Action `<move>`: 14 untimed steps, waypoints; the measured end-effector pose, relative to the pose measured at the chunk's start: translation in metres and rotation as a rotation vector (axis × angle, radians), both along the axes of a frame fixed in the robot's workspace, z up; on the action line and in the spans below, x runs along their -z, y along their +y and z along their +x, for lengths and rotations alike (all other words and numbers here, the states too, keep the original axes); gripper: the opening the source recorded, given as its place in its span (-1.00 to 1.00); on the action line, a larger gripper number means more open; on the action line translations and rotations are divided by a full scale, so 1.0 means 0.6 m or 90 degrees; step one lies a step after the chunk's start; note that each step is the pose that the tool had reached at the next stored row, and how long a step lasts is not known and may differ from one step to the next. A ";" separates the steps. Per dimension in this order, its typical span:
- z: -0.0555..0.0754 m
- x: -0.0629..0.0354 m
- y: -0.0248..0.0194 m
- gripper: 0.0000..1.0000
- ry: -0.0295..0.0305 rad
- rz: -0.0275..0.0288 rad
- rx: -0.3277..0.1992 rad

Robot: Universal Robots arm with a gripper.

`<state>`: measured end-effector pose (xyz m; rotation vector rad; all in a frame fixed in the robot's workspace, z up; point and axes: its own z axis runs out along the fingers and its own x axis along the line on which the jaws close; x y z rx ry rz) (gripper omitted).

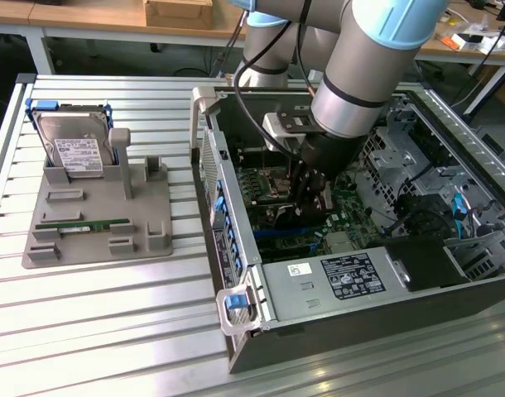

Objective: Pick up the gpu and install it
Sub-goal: 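Insert the gpu into the slot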

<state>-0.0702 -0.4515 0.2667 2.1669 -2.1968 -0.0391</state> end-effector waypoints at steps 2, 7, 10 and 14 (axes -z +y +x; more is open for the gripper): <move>0.000 0.001 -0.0012 -0.47 0.0000 0.0002 0.000; 0.000 0.004 -0.0007 -0.47 0.0000 0.0003 0.000; -0.001 0.004 -0.0004 -0.47 0.0000 0.0002 0.000; -0.003 0.004 -0.0005 -0.47 0.0000 0.0002 0.000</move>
